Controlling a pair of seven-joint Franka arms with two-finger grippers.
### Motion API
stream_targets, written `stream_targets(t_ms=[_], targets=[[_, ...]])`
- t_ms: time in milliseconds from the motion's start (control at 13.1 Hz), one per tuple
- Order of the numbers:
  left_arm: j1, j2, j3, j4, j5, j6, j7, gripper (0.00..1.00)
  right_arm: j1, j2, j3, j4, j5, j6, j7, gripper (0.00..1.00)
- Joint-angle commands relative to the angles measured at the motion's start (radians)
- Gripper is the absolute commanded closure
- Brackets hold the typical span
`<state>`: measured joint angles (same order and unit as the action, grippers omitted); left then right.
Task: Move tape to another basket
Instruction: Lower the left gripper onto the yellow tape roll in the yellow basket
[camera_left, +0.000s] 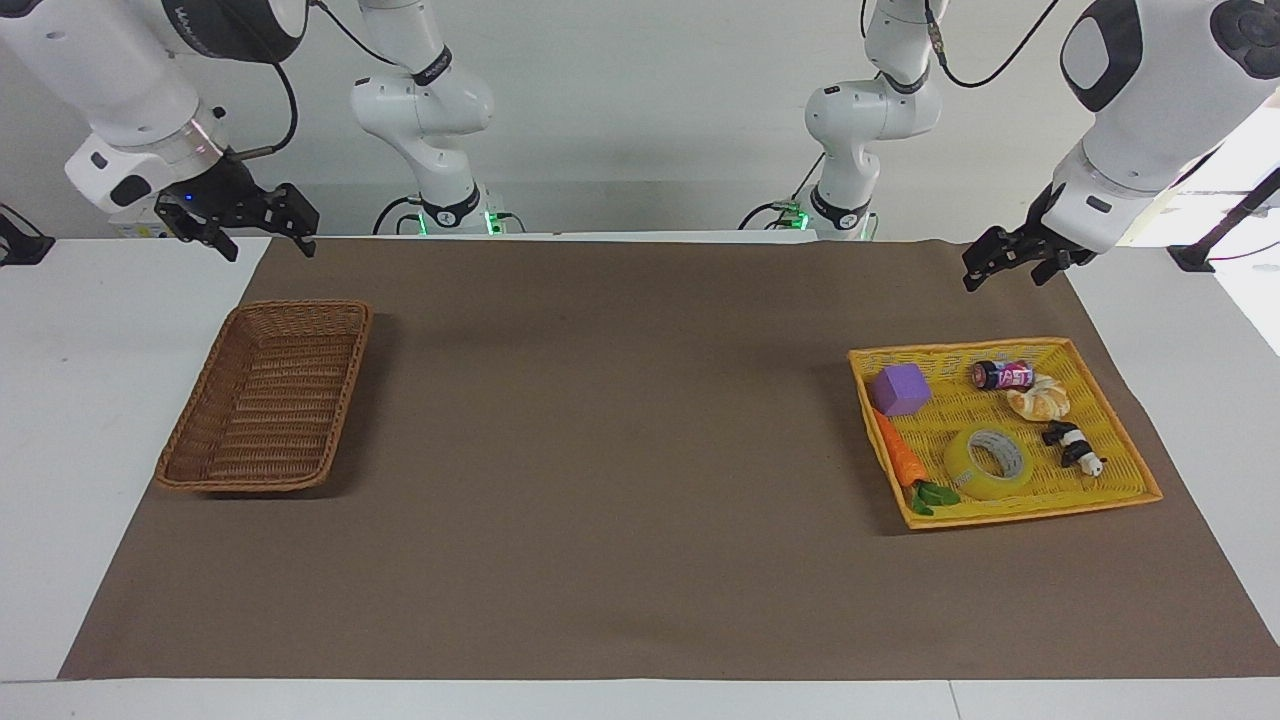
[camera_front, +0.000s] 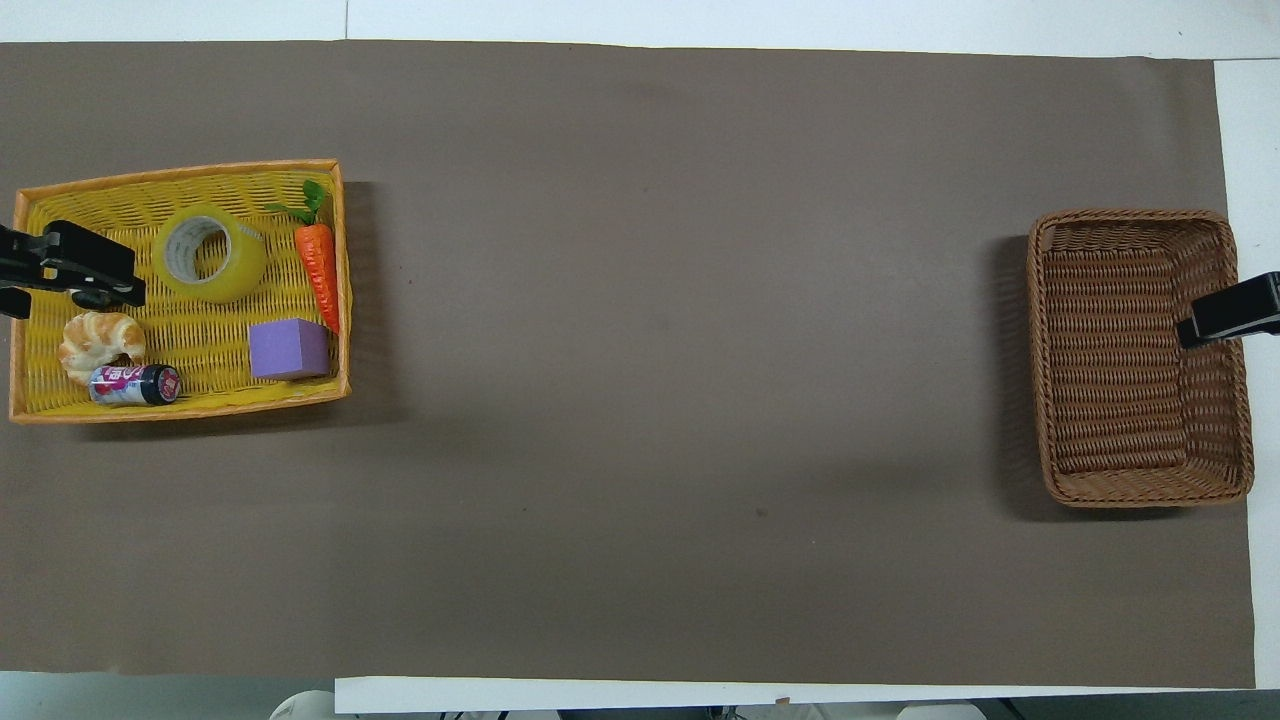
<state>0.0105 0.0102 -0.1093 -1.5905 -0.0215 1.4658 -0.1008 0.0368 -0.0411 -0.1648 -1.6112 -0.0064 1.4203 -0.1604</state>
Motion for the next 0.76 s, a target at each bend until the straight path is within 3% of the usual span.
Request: stream_targets(t_ms=[0,153,382,535,688], targets=[[0.006,-0.018,0.0,-0.011,-0.008,-0.015,-0.008,0.0,-0.002,-0.013,0.004,-0.015,-0.004,-0.001,0.013,0.0],[0.019,-0.03,0.006,-0.06,-0.005,0.037,-0.007,0.0,-0.002,-0.011,0.002,-0.015,-0.004,0.0,0.013,0.0],[0.057,-0.036,0.007,-0.271,-0.008,0.294,-0.002,0.0,-0.002,-0.013,0.002,-0.015,-0.004,0.0,0.013,0.0],[0.087,0.008,0.007,-0.35,-0.008,0.455,-0.002,0.0,-0.002,-0.013,0.004,-0.015,-0.004,-0.001,0.015,0.0],[0.137,0.091,0.008,-0.352,-0.005,0.574,0.003,0.0,-0.002,-0.011,0.004,-0.015,-0.004,-0.001,0.015,0.0]])
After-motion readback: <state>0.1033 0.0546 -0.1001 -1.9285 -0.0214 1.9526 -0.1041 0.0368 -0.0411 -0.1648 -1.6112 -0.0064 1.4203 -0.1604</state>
